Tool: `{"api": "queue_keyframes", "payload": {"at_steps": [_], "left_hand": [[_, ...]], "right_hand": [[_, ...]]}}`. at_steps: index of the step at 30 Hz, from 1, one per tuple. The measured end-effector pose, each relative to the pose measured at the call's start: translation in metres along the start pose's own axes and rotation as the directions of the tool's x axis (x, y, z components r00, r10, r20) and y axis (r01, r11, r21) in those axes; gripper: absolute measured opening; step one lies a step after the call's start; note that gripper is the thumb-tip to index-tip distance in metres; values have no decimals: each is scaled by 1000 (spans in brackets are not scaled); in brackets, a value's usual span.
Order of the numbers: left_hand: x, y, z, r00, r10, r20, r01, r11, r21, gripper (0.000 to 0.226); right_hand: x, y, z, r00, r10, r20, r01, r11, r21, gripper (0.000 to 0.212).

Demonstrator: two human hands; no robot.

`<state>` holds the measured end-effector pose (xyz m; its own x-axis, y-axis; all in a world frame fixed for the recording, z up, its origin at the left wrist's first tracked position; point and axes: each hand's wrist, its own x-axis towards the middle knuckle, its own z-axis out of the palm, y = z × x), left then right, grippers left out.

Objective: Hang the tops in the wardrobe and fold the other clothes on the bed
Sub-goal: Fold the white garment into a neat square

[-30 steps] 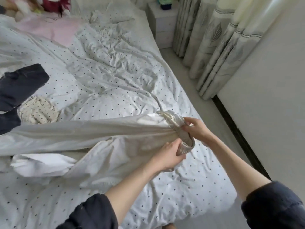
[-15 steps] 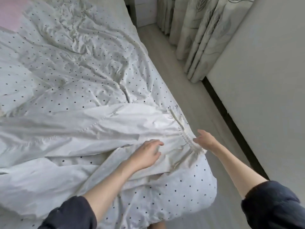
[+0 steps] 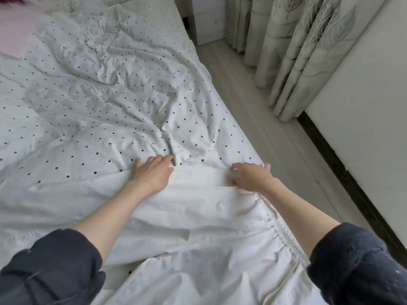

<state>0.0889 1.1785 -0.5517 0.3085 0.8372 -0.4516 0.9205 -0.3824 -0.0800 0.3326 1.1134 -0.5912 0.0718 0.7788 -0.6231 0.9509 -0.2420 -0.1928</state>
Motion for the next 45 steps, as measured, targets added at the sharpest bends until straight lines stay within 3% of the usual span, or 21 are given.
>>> {"api": "queue_keyframes", "payload": {"at_steps": [2,4,6,8,9,10,12,14,17,20,23,25,29,33,37,41,45], "left_hand": [[9,-4,-14,986,-9,167,11,1000,-8,33],[11,-4,-26,978,24,208,-5,996,-89,18],[9,-4,-39,997,53,-61,-63,984,-169,17],[7,1,-47,883,68,-465,-152,977,-147,14],[8,5,-50,814,84,-575,-176,979,-105,12],[10,9,-51,786,92,-611,-176,981,-78,16],[16,13,-46,840,67,-538,-130,988,-81,34],[14,11,-37,875,-9,-484,-77,984,-159,42],[-17,1,-16,892,-46,-449,-74,966,-247,40],[-72,-22,25,947,-62,-314,-16,971,-239,39],[-134,-57,59,972,-110,-207,60,970,-234,38],[-167,-76,74,969,-78,-232,20,970,-241,45],[-243,-124,96,950,-4,-312,-57,981,-186,40],[-287,-167,107,929,95,-359,-125,990,-61,57],[-307,-220,108,847,201,-492,-204,978,48,45],[-326,-290,105,762,204,-614,-234,972,32,31],[-349,-339,115,779,188,-598,-244,970,-13,66]], "right_hand": [[7,-1,-6,994,34,100,-30,999,-44,15],[4,2,-12,1000,13,-2,-13,999,-30,11],[0,9,-14,938,-1,-348,7,1000,16,16],[-8,15,-15,777,78,-624,-9,994,112,12],[-9,16,-17,758,111,-643,-34,991,131,14],[-8,14,-17,788,139,-600,-77,989,127,21],[-7,6,-17,857,174,-485,-125,983,132,41],[-9,-8,-12,866,152,-476,-77,982,173,52],[-32,-38,13,880,9,-475,83,982,172,51],[-81,-75,54,880,-169,-444,267,949,167,45],[-123,-100,88,924,-199,-328,259,954,150,50],[-144,-108,99,931,-203,-302,255,957,141,59],[-192,-150,115,858,-338,-386,371,929,12,64],[-212,-204,126,811,-471,-348,442,882,-163,63],[-221,-274,144,754,-548,-363,447,832,-328,54],[-237,-333,168,743,-530,-408,410,843,-348,39],[-257,-363,200,777,-510,-370,347,837,-424,40]]}}
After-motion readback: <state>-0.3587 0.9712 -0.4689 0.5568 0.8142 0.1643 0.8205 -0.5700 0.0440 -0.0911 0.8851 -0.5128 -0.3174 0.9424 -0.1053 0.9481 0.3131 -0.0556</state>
